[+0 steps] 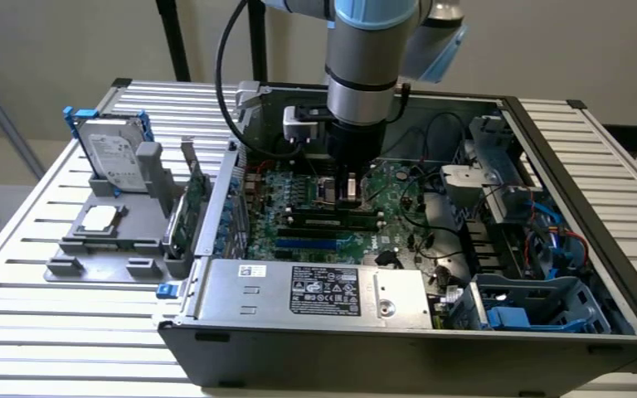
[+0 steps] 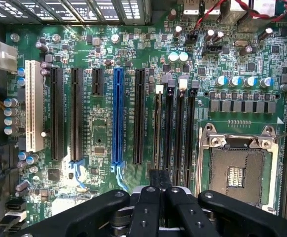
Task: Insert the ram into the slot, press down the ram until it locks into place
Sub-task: 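Press down the ram until it locks into place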
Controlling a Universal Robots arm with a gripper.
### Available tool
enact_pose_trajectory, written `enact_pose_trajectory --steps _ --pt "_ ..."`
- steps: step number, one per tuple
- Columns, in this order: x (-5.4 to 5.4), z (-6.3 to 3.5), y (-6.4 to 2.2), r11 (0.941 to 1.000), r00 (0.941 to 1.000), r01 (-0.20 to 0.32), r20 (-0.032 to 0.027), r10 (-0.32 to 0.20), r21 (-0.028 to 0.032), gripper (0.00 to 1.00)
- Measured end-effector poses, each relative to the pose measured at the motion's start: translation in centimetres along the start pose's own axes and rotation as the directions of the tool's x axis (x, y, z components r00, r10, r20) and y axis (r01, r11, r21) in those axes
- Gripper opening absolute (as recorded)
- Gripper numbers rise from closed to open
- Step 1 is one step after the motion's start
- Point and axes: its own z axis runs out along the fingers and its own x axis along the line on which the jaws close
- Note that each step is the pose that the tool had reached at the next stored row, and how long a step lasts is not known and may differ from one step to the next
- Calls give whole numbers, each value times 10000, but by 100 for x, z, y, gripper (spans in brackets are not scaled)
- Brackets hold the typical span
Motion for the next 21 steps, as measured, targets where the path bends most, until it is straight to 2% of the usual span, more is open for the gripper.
enact_pose_trajectory --steps 2,6,8,21 --pt "0 -61 1 10000 10000 -2 20 2 -3 11" --pt "10 -247 -2 10000 10000 2 8 -2 -30 11" --pt "13 -306 -3 10000 10000 2 8 -2 -42 11" --pt "13 -308 -3 10000 10000 2 10 -2 -43 11"
